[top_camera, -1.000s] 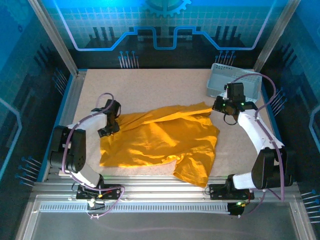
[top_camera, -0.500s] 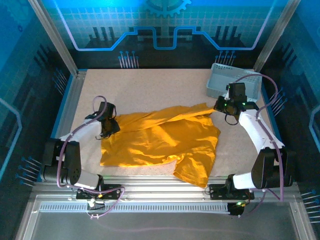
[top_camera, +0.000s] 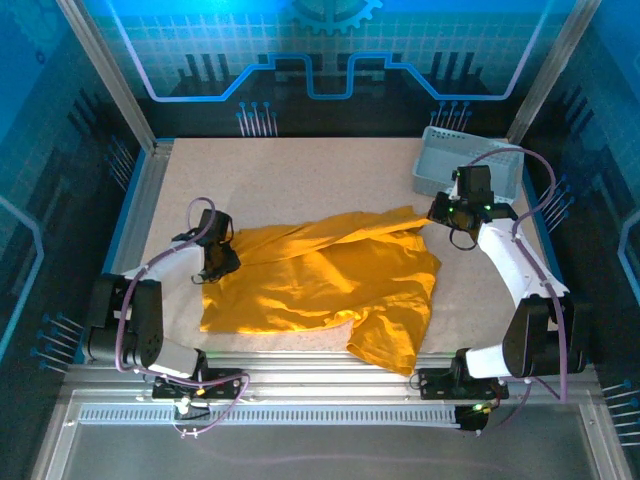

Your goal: Fold the inside-out t-shirt

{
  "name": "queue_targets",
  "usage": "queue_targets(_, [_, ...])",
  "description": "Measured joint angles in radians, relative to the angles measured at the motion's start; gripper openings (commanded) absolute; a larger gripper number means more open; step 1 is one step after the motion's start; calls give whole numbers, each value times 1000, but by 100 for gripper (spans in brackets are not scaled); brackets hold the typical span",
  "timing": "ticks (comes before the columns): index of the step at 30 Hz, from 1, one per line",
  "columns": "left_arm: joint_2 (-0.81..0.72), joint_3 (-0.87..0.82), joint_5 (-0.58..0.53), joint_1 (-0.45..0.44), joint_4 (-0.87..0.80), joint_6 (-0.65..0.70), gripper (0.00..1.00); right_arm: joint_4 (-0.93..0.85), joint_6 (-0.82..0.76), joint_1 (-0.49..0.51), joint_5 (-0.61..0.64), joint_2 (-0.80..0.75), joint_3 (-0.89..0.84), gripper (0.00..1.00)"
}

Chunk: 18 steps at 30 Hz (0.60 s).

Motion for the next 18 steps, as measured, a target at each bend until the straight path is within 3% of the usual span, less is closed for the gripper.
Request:
queue_targets(10, [8,12,-18,28,5,8,0,-30,0,0,1,3,37,0])
queue_targets(18, [-90,110,70,74,84,19,0,-78,-2,-16,11,83,213,0])
